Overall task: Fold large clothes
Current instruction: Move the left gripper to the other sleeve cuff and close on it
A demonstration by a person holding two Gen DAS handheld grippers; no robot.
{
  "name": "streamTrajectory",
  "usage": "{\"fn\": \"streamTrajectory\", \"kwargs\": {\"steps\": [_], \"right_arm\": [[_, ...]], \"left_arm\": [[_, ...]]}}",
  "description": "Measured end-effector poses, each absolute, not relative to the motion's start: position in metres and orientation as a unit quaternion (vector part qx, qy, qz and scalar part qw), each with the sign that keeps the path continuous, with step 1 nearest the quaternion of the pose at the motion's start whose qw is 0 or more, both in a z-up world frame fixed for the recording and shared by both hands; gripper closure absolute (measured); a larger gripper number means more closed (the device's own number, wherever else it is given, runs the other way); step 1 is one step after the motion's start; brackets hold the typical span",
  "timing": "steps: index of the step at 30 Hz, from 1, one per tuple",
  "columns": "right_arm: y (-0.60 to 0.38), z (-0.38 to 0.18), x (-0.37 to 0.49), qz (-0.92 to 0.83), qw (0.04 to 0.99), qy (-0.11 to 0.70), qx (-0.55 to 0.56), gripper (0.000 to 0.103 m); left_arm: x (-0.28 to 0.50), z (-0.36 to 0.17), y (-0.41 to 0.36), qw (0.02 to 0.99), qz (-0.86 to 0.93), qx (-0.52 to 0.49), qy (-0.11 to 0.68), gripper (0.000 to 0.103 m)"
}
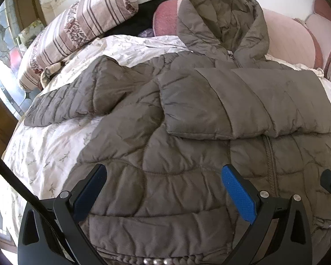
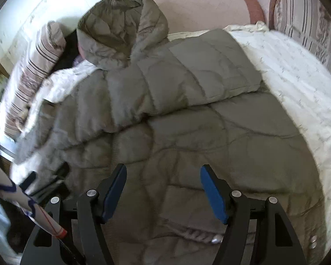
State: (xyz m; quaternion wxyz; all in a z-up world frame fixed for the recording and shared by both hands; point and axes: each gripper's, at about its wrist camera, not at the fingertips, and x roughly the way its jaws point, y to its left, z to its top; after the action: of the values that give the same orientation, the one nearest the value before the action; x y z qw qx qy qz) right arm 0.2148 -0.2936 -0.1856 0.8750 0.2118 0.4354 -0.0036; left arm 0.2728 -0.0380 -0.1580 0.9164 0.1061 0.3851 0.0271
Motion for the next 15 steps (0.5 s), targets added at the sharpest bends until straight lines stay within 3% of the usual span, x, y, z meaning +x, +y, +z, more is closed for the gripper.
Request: {"fn": "streamTrajectory", "kwargs": {"steps": [7, 15], "right_arm": [[-0.301, -0.213, 0.225, 0.002, 0.848, 0.483, 0.219, 0.029], [-0.300, -0.209, 0.223, -0.006, 0.866, 0.460, 0.197, 0.028]], "left_arm": [[0.288, -0.178, -0.032, 0.893, 0.019, 0.086, 0.441, 0.000], [0.283, -0.148, -0.021, 0.914, -0.002, 0.080, 0.397, 0.000]]}}
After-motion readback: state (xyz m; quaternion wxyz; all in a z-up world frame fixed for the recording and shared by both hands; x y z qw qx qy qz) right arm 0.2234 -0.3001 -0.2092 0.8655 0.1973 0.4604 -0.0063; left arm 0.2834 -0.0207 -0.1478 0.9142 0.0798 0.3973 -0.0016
